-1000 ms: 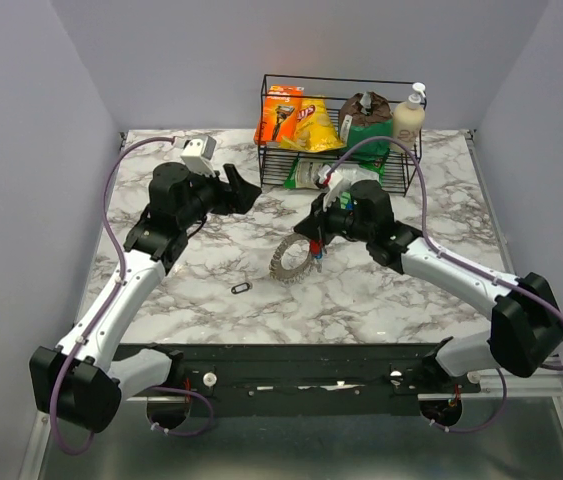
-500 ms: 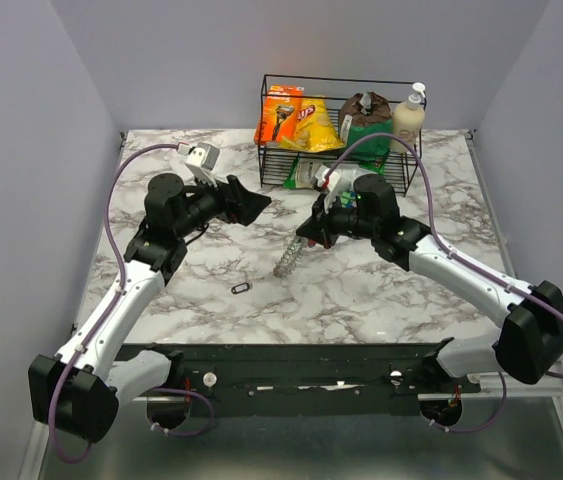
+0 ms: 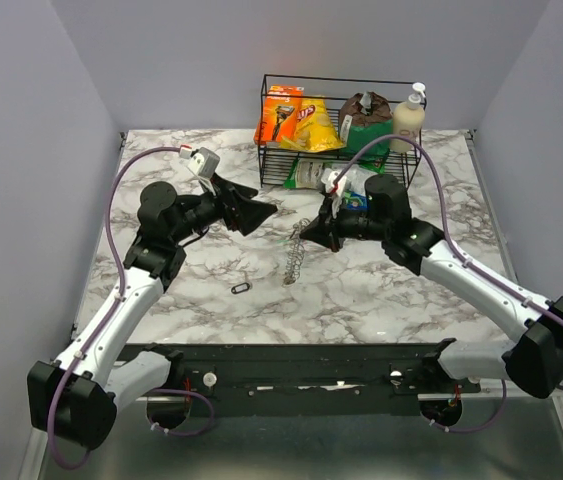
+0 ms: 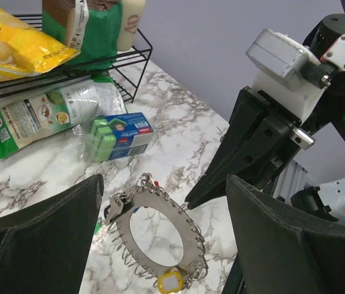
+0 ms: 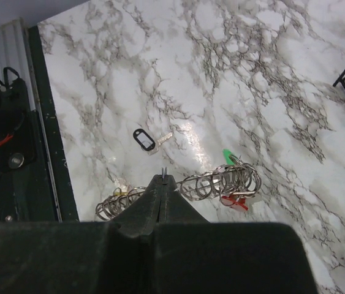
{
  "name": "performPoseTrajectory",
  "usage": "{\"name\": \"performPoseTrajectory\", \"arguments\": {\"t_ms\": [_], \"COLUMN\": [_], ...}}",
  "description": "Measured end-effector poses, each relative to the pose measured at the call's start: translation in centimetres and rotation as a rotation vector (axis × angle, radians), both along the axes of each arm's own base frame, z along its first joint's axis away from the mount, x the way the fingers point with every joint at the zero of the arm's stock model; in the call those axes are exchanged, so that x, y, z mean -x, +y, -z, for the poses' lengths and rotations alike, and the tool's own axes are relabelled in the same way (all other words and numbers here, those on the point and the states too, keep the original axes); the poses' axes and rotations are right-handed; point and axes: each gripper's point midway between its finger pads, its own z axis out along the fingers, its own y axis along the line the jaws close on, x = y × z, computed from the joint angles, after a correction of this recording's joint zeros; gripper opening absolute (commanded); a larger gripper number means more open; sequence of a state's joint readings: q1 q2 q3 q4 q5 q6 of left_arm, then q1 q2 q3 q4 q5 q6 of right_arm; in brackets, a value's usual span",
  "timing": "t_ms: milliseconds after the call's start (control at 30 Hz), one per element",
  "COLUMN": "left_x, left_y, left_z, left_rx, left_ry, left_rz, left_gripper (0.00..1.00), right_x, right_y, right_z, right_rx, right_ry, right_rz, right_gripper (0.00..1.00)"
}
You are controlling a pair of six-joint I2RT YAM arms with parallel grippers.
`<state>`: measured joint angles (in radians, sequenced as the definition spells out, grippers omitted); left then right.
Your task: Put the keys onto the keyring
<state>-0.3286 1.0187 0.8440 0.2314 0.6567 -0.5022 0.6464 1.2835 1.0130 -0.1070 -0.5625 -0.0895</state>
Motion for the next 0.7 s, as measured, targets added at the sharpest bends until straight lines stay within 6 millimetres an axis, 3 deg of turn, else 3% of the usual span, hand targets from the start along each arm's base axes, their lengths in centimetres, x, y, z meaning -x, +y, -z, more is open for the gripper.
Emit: {"name": "performPoseTrajectory", "arguments": {"t_ms": [367, 567, 700], "left_x": [1.5, 3.0, 3.3], "left_y": [-2.0, -3.7, -4.6], "left_z": [-0.3, -0.5, -1.1], "left_rx": [0.029, 0.027, 0.028], "left_ry": [-0.006, -0.008, -0.015], "left_rz": [0.135, 0.22, 0.259], "left_gripper": [0.77, 0.71, 0.7], "right_x": [2.3, 3.4, 4.1], "right_y": [-0.5, -1.3, -1.8], "right_z": [-4.7, -8.8, -10.1], "right_rx": [-0.113, -0.267, -0.356], "right_ry": [-0.039, -0.082, -0.096], "right_rz": [-0.046, -0.008, 0.012], "right_gripper": [0.01, 0.01, 0.01]}}
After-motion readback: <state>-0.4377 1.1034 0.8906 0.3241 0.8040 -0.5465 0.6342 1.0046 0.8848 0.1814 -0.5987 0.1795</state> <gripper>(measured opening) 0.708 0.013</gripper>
